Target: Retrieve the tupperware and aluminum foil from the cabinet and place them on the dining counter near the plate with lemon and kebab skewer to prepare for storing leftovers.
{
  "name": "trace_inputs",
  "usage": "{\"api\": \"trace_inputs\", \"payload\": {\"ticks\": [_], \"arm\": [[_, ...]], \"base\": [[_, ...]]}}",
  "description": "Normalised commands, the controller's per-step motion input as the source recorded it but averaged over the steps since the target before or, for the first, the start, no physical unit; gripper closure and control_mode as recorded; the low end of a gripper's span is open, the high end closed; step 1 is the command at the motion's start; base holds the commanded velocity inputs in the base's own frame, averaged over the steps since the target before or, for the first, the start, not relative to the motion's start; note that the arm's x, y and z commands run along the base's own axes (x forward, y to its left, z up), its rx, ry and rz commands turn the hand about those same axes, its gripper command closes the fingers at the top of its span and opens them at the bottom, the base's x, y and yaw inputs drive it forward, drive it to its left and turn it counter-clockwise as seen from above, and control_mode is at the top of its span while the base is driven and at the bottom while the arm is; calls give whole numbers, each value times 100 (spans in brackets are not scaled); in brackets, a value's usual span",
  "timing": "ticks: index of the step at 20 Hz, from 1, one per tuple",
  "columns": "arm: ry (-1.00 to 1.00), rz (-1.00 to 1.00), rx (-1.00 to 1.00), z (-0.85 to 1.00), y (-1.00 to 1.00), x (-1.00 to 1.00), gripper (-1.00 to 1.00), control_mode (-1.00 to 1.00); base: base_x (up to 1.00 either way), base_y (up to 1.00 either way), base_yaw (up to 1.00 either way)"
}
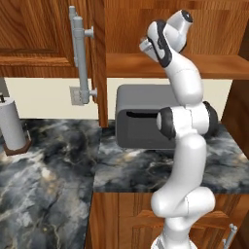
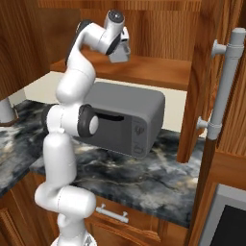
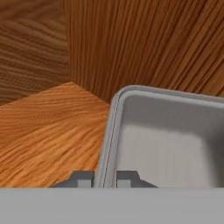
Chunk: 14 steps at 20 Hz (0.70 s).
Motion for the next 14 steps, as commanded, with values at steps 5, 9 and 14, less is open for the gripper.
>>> {"api": "trace_inputs", "payload": {"ticks": [5, 9, 14], "arm": [[-43, 1, 9, -58, 0, -8, 100, -100], [-13, 9, 6, -7, 0, -69, 100, -100], [11, 9, -1, 43, 0, -97, 100, -100]], "base": [[0, 0, 0], [0, 0, 0], [0, 0, 0]]}}
